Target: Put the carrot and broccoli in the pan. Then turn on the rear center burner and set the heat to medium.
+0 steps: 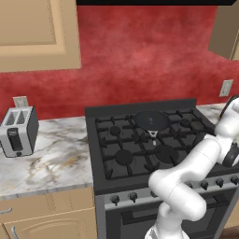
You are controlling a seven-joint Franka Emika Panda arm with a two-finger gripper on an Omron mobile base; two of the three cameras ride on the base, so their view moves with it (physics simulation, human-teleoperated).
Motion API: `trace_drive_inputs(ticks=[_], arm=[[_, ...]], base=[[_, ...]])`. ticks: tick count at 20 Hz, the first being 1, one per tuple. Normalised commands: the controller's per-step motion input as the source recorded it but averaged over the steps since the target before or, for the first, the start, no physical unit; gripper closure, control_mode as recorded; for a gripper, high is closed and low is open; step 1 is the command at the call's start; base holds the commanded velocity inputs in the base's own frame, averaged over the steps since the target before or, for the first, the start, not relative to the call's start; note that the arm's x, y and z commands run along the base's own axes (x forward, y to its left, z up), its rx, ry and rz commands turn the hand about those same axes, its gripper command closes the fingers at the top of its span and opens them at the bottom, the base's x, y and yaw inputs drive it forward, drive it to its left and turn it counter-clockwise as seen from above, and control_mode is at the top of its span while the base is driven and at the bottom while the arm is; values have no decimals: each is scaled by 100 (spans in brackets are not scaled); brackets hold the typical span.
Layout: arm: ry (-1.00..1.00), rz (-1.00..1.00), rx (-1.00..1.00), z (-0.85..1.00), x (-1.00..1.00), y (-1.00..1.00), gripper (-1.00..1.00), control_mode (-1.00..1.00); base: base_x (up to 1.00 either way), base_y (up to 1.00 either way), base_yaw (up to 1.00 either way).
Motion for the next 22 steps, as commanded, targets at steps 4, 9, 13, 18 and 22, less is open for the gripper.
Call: trace_drive_inputs(ticks=[4, 9, 13, 18, 22], arm=[[-2, 0, 0, -45, 29, 0, -100, -100], [-4, 0, 0, -15, 20, 0, -100, -100], [1, 0, 0, 0, 0, 0, -100, -100], [0, 0, 0, 0, 0, 0, 100, -100], [0, 0, 0, 0, 0, 0, 100, -100]], base=[[0, 0, 0], [0, 0, 0], [0, 0, 0], [0, 0, 0], [0, 0, 0]])
